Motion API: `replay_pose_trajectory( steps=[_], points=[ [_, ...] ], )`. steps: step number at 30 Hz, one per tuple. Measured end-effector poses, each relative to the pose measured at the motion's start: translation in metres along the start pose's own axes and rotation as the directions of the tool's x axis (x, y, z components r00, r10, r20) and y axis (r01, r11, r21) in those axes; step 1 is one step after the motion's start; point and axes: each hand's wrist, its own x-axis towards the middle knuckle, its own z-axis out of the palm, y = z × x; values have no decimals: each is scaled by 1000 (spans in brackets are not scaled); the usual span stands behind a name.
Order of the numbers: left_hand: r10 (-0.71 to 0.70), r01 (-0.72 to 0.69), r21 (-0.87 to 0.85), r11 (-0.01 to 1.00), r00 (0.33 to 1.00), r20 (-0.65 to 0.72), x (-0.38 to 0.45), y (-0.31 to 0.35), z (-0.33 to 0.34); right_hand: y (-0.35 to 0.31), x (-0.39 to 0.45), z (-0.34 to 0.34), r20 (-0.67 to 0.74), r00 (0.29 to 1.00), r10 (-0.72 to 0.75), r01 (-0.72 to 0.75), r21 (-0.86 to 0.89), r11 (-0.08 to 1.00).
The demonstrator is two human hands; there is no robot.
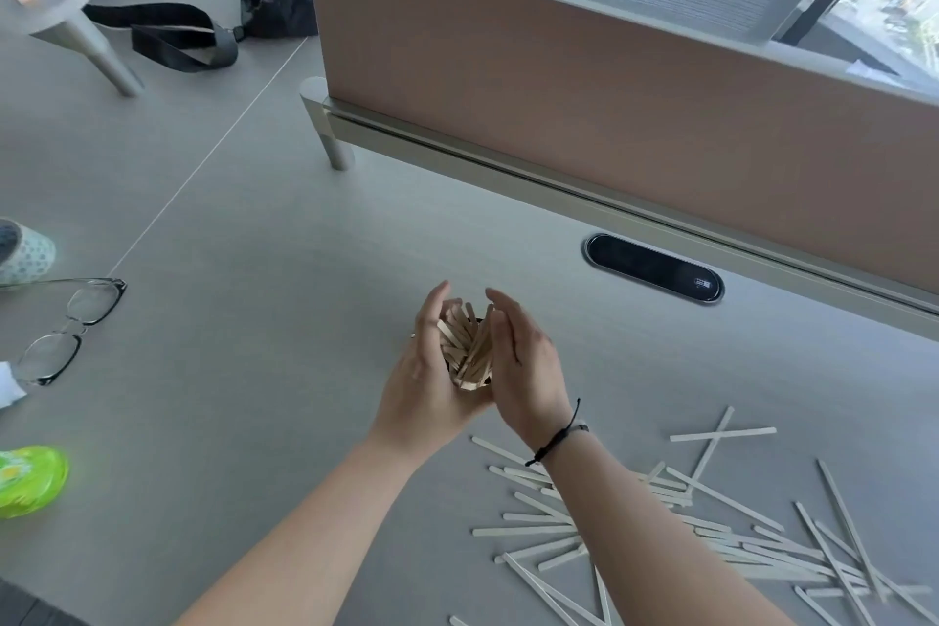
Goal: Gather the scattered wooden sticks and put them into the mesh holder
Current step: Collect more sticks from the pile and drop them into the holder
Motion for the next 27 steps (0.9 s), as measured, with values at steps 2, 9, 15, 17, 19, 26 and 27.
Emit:
replay_pose_trajectory(
  steps=[2, 9, 15, 17, 19, 26, 27],
  points=[
    [-21, 20, -25, 999, 1000, -3, 4, 1, 2, -1, 1, 2, 19, 997, 69, -71, 142, 987],
    [42, -46, 38, 998, 995, 88, 17, 4, 4, -14, 3, 2, 111, 960, 257, -277, 484, 830],
    [-110, 110, 26, 994, 994, 14, 22, 4, 5, -7, 0, -15, 347, 892, 288, -412, 368, 834],
    [-149, 149, 2, 989, 988, -28, 25, 4, 4, 1, -1, -21, 408, 860, 306, -476, 429, 768],
    [-172, 170, -48, 984, 984, -49, 27, 4, 3, 11, -5, -27, 433, 846, 312, -518, 525, 675],
    [-202, 194, -116, 974, 978, -60, 32, 14, -2, 53, -43, -55, 228, 854, 468, -519, 441, 732],
    [-113, 111, -18, 994, 989, -97, 32, 17, -2, 59, -49, -58, 176, 865, 470, -500, 383, 777]
  ],
)
